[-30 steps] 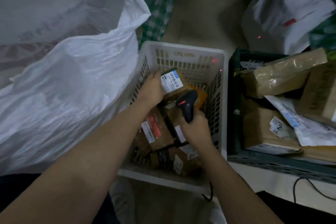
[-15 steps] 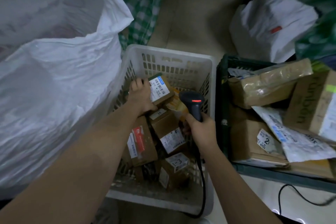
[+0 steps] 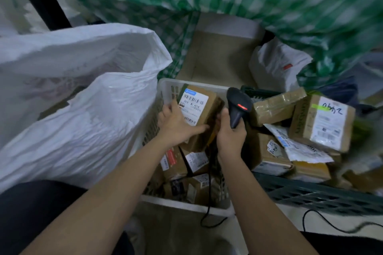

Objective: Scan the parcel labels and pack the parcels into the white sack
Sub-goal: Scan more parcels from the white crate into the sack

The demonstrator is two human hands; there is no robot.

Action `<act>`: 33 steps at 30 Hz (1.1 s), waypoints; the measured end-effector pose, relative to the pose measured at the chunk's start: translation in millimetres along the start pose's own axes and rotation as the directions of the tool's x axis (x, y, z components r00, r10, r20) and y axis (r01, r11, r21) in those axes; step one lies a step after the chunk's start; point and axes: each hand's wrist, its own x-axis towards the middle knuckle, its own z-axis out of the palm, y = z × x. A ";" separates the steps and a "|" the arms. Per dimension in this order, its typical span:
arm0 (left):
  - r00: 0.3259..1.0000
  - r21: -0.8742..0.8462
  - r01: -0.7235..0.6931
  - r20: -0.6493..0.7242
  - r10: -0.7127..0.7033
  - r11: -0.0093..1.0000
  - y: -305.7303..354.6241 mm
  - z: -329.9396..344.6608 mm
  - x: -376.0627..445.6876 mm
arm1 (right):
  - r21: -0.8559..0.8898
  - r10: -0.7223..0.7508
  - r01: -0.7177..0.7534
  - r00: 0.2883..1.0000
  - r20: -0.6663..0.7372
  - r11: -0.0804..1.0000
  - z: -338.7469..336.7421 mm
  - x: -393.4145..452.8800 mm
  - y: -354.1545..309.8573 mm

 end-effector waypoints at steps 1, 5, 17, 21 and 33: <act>1.000 -0.038 0.000 -0.020 0.000 0.999 2.9 -6.1 -10.9 | -0.009 -0.034 0.034 0.999 0.004 0.999 -1.1 -9.8 -6.7; 0.999 -0.383 -0.044 0.007 0.051 0.923 4.1 -33.1 -50.1 | -0.020 -0.041 0.042 0.999 0.032 0.999 -19.5 -41.9 -21.6; 0.971 -0.668 0.036 0.200 0.132 0.743 1.4 -83.3 -86.3 | -0.073 -0.126 0.135 0.984 0.123 0.988 -41.6 -80.5 -62.9; 0.965 -0.613 0.063 0.240 0.110 0.788 -10.3 -92.9 -87.1 | -0.188 -0.185 0.216 0.968 0.172 0.958 -44.0 -80.1 -74.2; 0.990 -0.616 0.106 0.137 -0.026 0.780 -30.6 -87.6 -76.1 | -0.254 0.066 0.054 0.894 0.442 0.966 -58.2 -113.1 -71.4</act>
